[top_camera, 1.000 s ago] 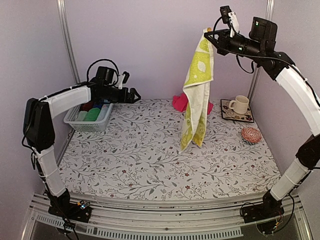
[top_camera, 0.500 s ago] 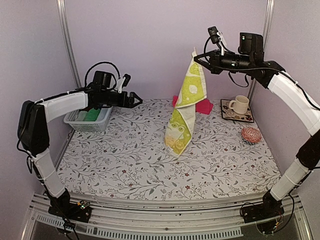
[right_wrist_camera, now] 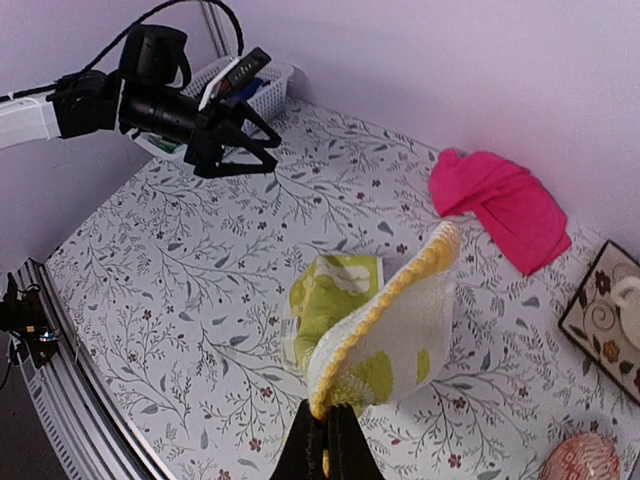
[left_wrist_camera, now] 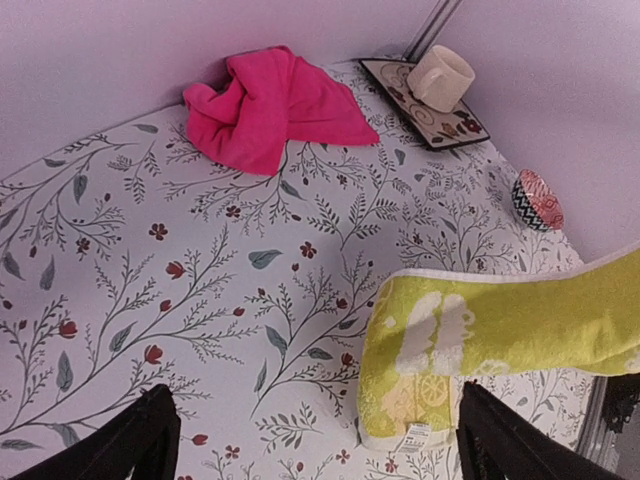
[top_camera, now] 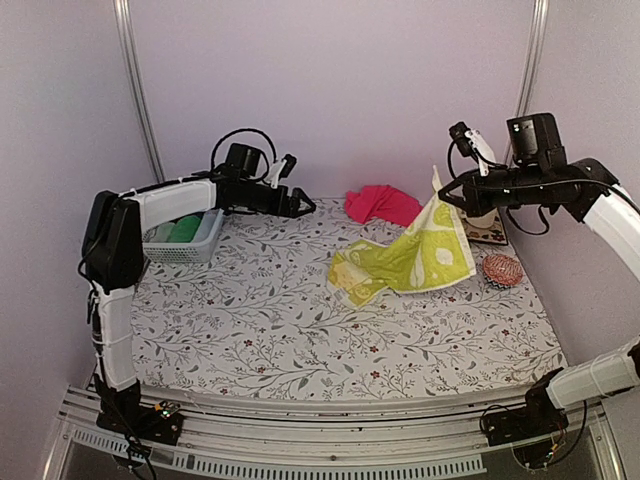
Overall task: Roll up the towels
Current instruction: Place the towel at the center of the board.
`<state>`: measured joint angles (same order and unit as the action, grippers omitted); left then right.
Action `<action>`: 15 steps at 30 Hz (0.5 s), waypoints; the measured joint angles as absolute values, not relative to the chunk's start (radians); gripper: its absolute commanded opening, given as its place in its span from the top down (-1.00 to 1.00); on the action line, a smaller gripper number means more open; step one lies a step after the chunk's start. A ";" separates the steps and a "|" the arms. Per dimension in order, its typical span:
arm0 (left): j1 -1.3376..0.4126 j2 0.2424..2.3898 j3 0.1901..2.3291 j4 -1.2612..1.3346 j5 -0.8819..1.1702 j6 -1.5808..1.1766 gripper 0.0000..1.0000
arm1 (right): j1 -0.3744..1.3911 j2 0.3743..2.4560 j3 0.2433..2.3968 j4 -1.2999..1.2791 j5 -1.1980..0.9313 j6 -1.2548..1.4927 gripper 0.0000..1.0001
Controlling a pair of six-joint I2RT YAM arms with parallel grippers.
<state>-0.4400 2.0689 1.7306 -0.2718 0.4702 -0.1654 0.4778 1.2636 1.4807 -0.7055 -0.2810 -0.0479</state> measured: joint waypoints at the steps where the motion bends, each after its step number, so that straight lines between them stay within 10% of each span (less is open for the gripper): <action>1: -0.446 2.104 1.765 -0.284 0.476 -0.167 -0.93 | 0.478 1.254 1.459 -0.746 -0.260 -0.027 0.97; 15: -0.543 2.345 1.908 -0.326 0.607 -0.256 -0.93 | 0.478 1.324 1.253 -1.048 0.012 0.245 0.96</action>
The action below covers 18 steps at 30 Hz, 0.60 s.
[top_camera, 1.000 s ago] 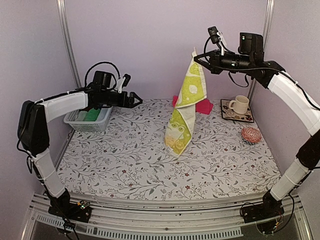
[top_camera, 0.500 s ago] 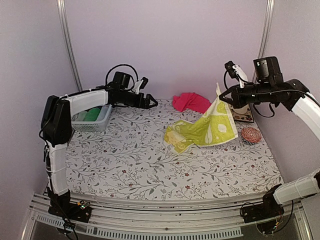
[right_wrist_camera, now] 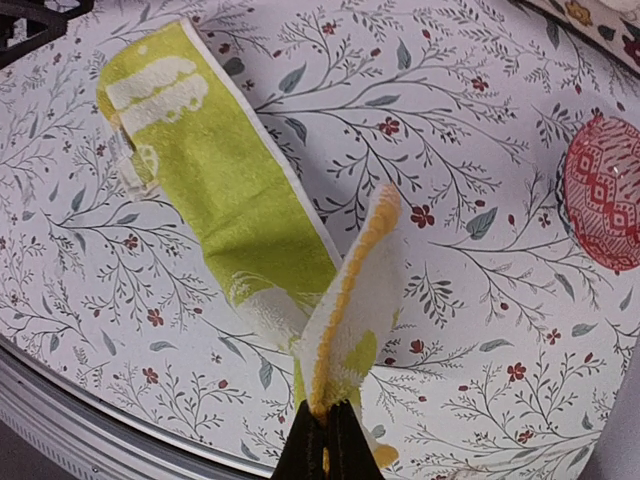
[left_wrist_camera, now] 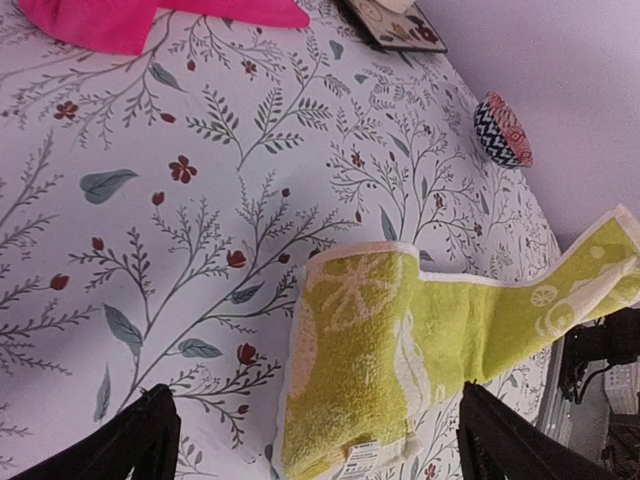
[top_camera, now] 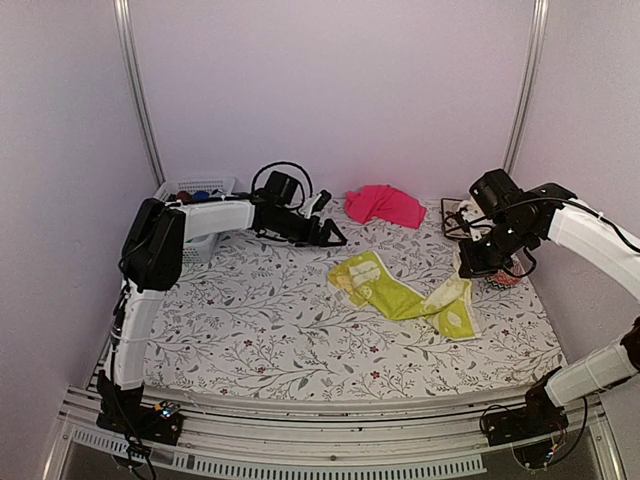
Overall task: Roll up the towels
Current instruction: Place the towel at the center of the board.
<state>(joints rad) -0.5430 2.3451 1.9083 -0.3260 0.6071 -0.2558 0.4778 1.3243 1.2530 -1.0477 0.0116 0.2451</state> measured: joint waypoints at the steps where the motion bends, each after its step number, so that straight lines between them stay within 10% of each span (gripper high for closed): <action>1: -0.552 2.359 1.913 -0.325 0.620 -0.261 -0.93 | 0.478 1.334 1.243 -1.052 0.021 0.258 0.96; 10: -0.592 2.436 1.937 -0.311 0.700 -0.297 -0.92 | 0.478 1.364 1.222 -1.066 0.081 0.339 0.96; 18: -0.602 2.461 1.971 -0.302 0.719 -0.315 -0.20 | 0.478 1.377 1.195 -1.050 0.088 0.356 0.96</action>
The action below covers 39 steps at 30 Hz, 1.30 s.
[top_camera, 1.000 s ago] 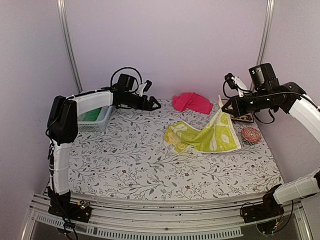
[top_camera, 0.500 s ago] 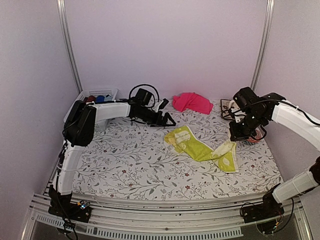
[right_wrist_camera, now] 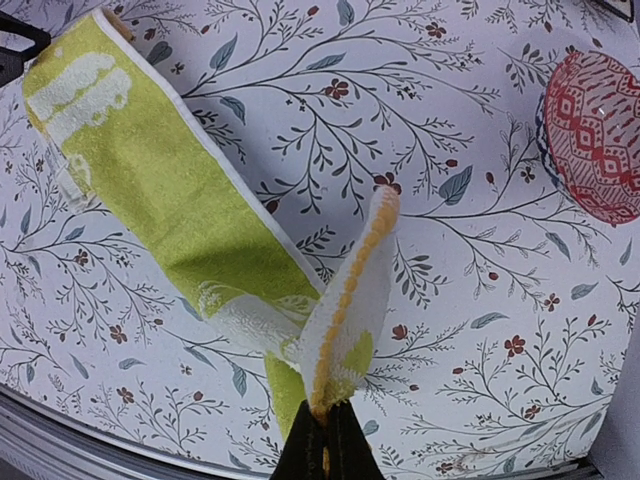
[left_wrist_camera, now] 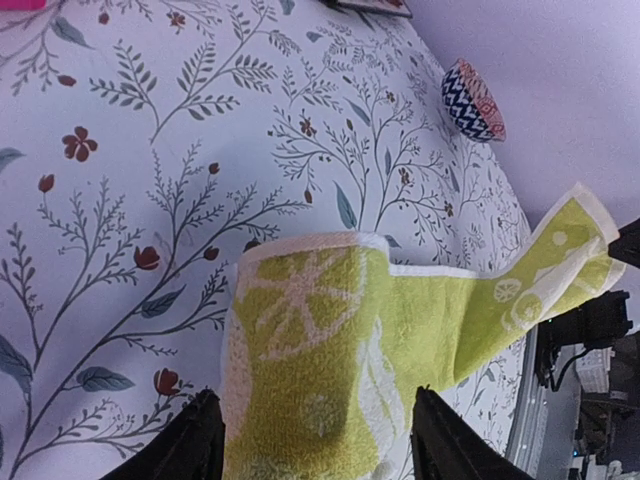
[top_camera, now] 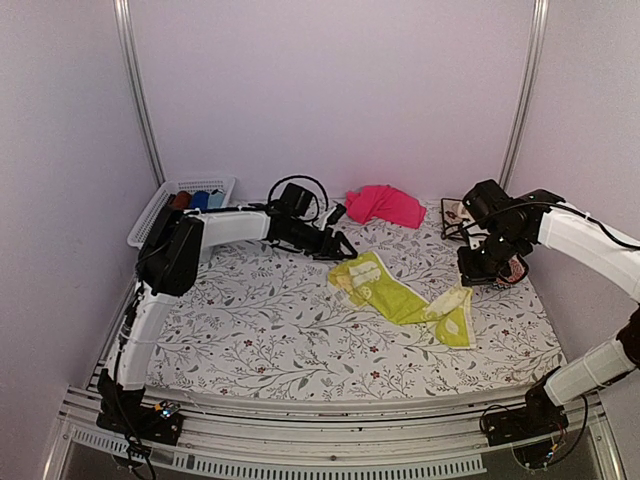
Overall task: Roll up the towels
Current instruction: Place the towel at the center of the board.
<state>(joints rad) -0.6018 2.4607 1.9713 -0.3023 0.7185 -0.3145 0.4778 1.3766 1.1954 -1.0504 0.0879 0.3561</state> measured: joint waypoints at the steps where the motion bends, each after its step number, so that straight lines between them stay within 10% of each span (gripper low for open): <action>1: -0.603 2.465 1.978 -0.300 0.720 -0.315 -0.19 | 0.478 1.379 1.195 -1.047 0.088 0.358 0.96; 9: -0.611 2.491 1.996 -0.292 0.742 -0.319 -0.19 | 0.478 1.392 1.195 -1.024 0.089 0.363 0.96; 18: -0.616 2.492 1.996 -0.289 0.760 -0.321 0.37 | 0.478 1.398 1.195 -1.003 0.089 0.363 0.96; 22: -0.618 2.503 1.997 -0.288 0.771 -0.320 1.00 | 0.478 1.398 1.195 -0.998 0.089 0.363 0.96; 39: -0.512 2.365 2.057 -0.340 0.587 -0.295 1.00 | 0.455 1.546 1.406 -0.867 0.183 0.281 0.96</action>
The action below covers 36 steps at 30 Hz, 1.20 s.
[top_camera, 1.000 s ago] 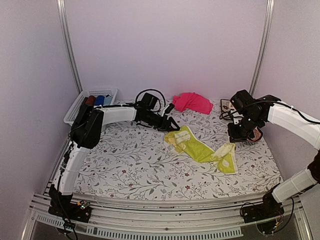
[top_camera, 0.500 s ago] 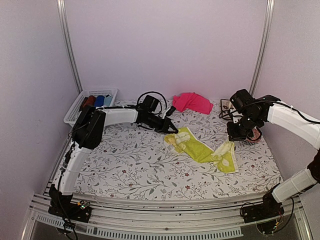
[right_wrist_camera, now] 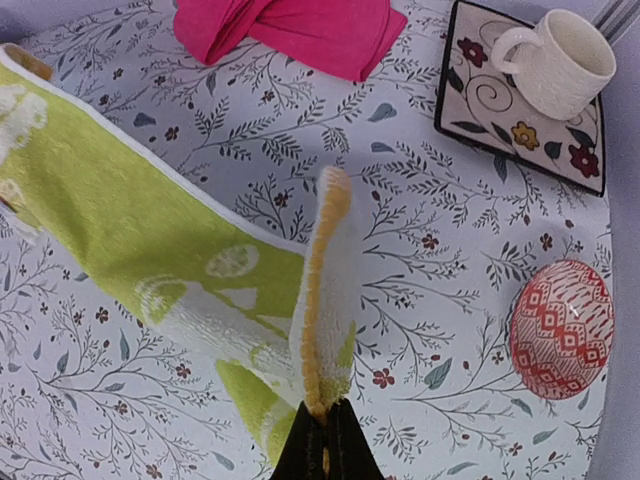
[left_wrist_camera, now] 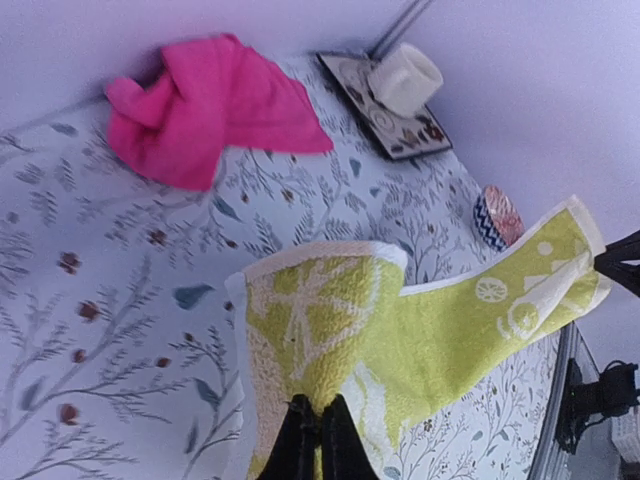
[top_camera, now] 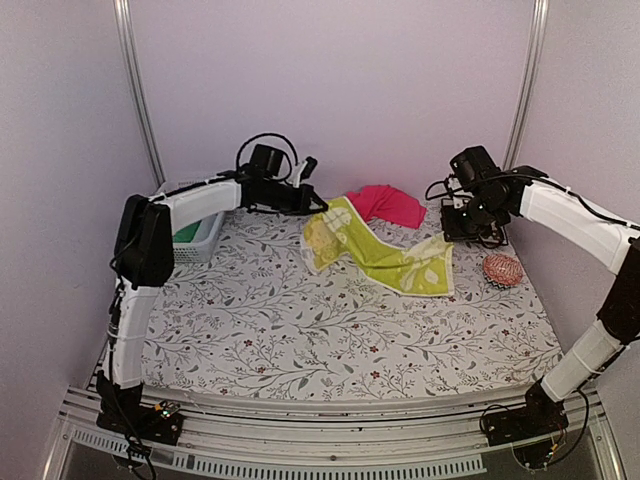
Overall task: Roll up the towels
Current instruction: Place the towel at the center of the board.
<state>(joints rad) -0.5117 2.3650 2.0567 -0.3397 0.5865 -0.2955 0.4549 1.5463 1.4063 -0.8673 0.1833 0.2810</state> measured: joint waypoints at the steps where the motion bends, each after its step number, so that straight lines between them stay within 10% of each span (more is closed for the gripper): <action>1: -0.485 2.326 2.057 -0.339 0.568 -0.293 1.00 | 0.445 1.555 1.422 -0.847 0.186 0.269 0.96; 15: -0.450 1.830 1.421 -0.215 0.372 -0.259 1.00 | 0.367 1.468 1.142 -0.611 0.015 0.114 0.88; 21: -0.503 1.821 1.165 -0.295 0.381 -0.285 -0.09 | 0.388 1.440 1.010 -0.676 -0.094 0.149 0.09; 26: -0.514 1.757 1.155 -0.340 0.402 -0.258 -0.91 | 0.400 1.446 1.031 -0.723 -0.104 0.164 -0.14; 36: -0.424 1.798 1.327 -0.364 0.460 -0.201 -0.93 | 0.398 1.612 1.140 -0.739 -0.055 0.202 -0.17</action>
<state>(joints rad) -0.4236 1.7977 1.3266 -0.3641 0.4603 -0.2012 0.3977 1.6119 1.1397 -0.7387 -0.0551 0.2016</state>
